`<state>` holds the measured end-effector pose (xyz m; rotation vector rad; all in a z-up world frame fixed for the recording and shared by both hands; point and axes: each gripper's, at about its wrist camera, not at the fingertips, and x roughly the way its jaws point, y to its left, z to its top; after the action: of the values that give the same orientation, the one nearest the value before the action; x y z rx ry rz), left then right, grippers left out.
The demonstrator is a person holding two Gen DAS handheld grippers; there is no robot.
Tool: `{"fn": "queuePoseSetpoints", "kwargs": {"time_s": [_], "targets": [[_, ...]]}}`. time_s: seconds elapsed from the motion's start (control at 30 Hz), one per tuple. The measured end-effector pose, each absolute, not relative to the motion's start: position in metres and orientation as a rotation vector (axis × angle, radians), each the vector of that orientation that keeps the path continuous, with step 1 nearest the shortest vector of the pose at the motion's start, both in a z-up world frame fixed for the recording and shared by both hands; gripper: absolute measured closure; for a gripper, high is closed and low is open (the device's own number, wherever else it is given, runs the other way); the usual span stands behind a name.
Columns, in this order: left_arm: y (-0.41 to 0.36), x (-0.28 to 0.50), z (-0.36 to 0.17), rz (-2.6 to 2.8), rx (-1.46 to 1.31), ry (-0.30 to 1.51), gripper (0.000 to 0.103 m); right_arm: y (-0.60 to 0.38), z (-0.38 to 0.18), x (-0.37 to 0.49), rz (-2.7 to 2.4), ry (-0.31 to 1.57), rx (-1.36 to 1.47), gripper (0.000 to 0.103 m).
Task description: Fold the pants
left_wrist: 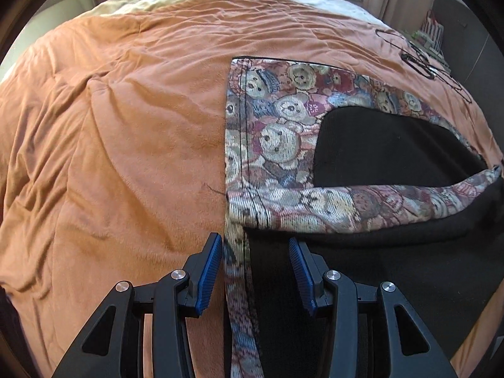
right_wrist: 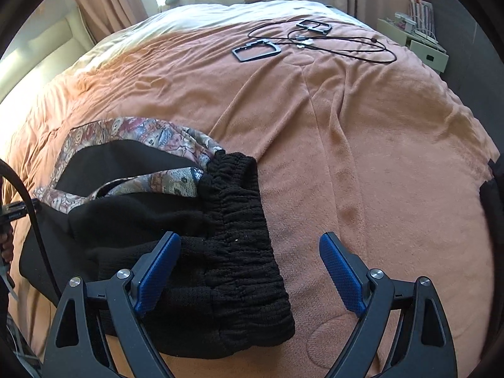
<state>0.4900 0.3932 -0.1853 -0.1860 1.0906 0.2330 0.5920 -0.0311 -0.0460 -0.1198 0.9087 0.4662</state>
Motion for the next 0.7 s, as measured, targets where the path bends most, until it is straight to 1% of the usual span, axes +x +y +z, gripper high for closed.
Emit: {"fn": "queuePoseSetpoints", "kwargs": {"time_s": [0.13, 0.4, 0.47, 0.53, 0.6, 0.63, 0.7], "targets": [[0.398, 0.505, -0.188, 0.228, -0.178, 1.066, 0.056, -0.031, -0.05, 0.598, 0.476, 0.925, -0.105, 0.016], [0.396, 0.53, -0.192, 0.169, -0.155, 1.035, 0.056, -0.028, -0.053, 0.607, 0.478, 0.924, -0.109, 0.017], [0.393, 0.535, -0.193, 0.155, -0.138, 1.038, 0.056, -0.026, -0.054, 0.609, 0.478, 0.927, -0.115, 0.02], [0.392, 0.541, -0.193, 0.14, -0.122, 1.036, 0.056, -0.024, -0.056, 0.611, 0.488, 0.939, -0.117, 0.028], [0.392, 0.545, -0.194, 0.133, -0.12, 1.039, 0.056, -0.023, -0.058, 0.611, 0.497, 0.947, -0.121, 0.034], [0.392, 0.547, -0.194, 0.126, -0.123, 1.037, 0.058, -0.022, -0.059, 0.612, 0.499, 0.952, -0.127, 0.037], [0.39, 0.549, -0.192, 0.127, -0.101, 1.034, 0.059, -0.02, -0.06, 0.612, 0.504, 0.962, -0.138, 0.039]]}}
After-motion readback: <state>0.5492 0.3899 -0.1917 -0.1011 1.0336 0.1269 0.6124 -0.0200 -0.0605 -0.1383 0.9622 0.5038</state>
